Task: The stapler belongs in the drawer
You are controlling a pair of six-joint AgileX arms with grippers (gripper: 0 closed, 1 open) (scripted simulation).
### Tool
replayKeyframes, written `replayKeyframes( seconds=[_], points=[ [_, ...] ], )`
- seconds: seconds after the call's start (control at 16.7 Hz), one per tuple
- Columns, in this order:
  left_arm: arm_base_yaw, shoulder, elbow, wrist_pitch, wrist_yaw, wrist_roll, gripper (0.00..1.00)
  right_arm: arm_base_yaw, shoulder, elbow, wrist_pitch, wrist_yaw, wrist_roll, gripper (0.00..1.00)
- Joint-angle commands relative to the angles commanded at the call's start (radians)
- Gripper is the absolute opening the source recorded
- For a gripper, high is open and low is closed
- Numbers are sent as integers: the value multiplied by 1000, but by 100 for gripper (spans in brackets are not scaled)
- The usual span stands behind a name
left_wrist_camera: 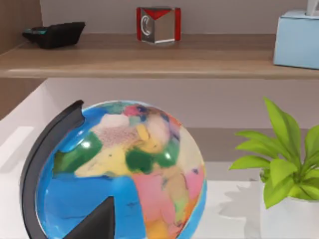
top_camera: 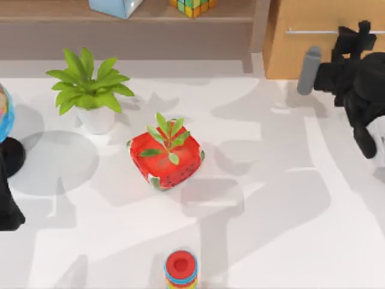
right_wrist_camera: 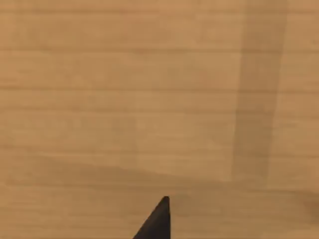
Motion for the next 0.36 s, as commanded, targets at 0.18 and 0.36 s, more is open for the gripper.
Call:
replayKeyframes(
  seconds=[0.18,0.36],
  points=[
    [0,0,0,0,0,0,100,0,0,0,0,0,0,100],
    [0,0,0,0,0,0,100,0,0,0,0,0,0,100]
  ],
)
